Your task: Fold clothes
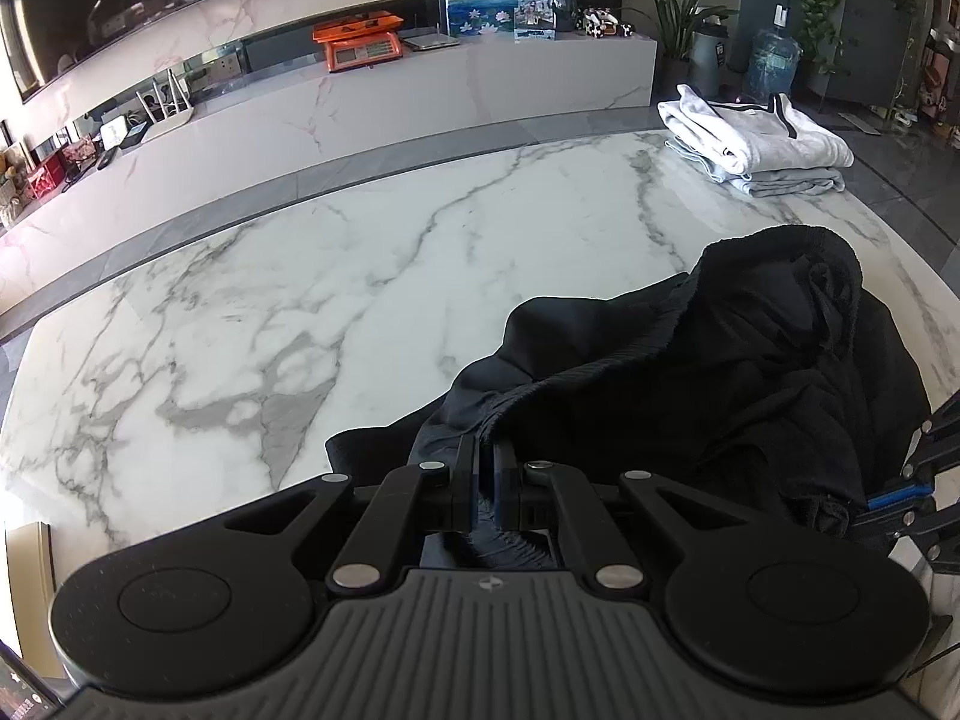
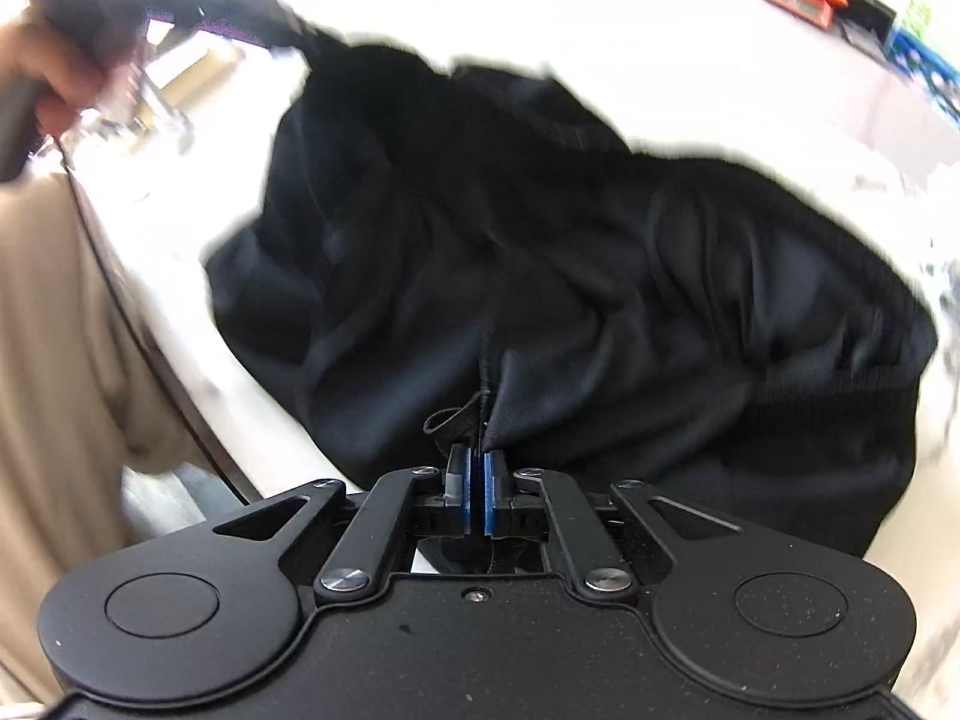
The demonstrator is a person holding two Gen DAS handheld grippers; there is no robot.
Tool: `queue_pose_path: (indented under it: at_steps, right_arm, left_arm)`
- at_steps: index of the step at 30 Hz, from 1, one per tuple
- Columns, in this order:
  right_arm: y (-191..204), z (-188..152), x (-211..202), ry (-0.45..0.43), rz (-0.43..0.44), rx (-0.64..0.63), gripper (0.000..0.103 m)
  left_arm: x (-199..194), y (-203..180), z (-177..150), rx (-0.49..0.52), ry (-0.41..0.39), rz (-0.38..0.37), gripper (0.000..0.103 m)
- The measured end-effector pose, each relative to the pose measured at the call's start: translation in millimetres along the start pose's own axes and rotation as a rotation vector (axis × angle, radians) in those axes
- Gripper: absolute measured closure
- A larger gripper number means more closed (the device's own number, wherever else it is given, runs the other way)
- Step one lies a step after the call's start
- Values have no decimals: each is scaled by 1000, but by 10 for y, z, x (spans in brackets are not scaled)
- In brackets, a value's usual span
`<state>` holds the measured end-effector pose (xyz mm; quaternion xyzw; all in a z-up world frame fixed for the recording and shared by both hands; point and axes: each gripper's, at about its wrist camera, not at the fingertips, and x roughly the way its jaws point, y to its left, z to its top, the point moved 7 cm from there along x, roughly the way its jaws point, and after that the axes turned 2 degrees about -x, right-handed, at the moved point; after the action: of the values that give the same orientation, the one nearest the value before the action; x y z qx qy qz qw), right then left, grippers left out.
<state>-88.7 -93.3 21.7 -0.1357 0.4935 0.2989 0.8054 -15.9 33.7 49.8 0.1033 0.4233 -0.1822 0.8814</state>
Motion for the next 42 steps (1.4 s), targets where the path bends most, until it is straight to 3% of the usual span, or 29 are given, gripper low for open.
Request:
queue_pose_path:
  at_steps: [8,11,18,26,30,34,38,42]
  right_arm:
    - [-382,1122,-473,-265,-77,14,100]
    - [-532,1278,-402,-272,-107,20,100]
    - [-496,802,304,-94,-30,-1,100]
    - [-527,637,830,-33,24,62,100]
    - [-496,590,945,0,49,77,100]
    - [-501,549,823,7,52,80,95]
    - [-699,505,364,-43,42,122,87]
    - [-1151,412,-94,-83,-49,213,84]
  left_arm:
    - [-94,7,0,-2,-10,-17,100]
    - [-132,15,1,-4,-12,-23,100]
    - [-355,85,165,-61,-79,-72,100]
    - [-859,-135,450,-20,-197,-108,99]
    - [-971,-213,508,-9,-215,-118,99]
    - [-864,-211,480,9,-187,-76,100]
    - [-604,-78,377,-24,-134,-51,100]
    - [-450,3,336,-37,-109,-35,100]
